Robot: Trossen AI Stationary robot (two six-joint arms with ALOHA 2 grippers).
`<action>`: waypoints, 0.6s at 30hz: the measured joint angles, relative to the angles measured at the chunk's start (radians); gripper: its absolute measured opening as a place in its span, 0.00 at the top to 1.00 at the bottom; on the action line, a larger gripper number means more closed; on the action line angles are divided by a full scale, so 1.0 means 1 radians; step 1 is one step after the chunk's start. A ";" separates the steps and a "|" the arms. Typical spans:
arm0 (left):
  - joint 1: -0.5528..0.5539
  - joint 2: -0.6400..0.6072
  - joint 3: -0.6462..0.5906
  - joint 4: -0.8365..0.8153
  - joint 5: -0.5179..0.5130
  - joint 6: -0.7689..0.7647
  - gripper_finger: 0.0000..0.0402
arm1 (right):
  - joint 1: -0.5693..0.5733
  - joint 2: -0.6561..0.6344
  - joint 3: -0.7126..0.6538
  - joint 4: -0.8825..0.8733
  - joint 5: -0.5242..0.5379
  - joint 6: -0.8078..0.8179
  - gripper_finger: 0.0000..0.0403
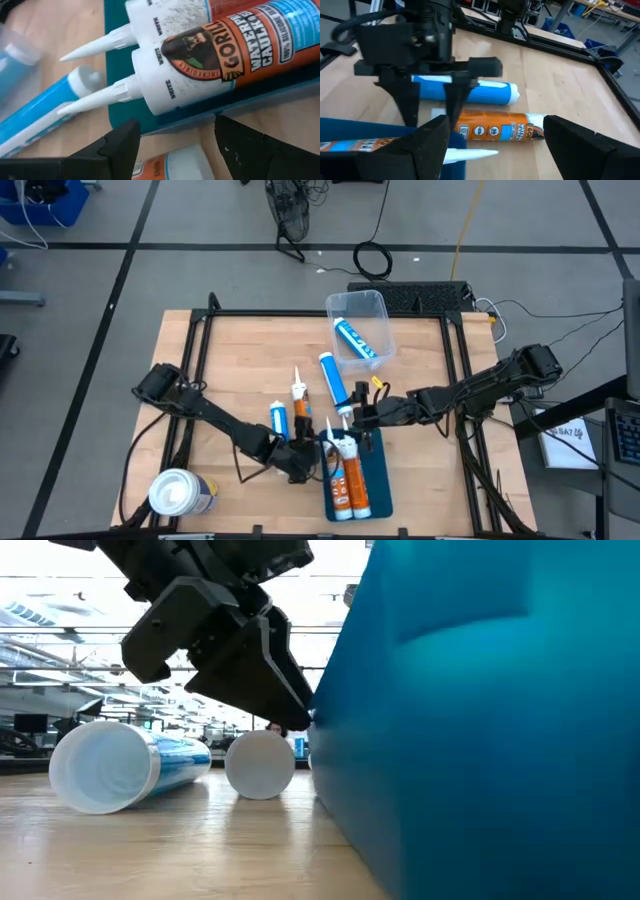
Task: Sort silicone sealant tubes
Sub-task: Put the orange sealant into the blue bin
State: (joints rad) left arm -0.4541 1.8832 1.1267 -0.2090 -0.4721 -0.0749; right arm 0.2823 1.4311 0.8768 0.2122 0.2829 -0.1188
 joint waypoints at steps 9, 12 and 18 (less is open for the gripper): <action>-0.021 -0.011 -0.003 -0.044 -0.033 -0.006 0.36 | 0.007 0.000 0.000 0.000 0.000 0.004 0.26; -0.041 -0.009 0.013 -0.050 -0.063 0.055 0.36 | 0.007 0.000 0.000 0.000 0.000 0.001 0.26; -0.064 -0.008 0.034 -0.062 -0.085 0.123 0.37 | 0.007 0.000 0.000 -0.003 0.000 -0.011 0.26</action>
State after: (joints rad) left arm -0.5184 1.8751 1.1610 -0.2713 -0.5574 0.0486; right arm 0.2890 1.4311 0.8768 0.2096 0.2829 -0.1295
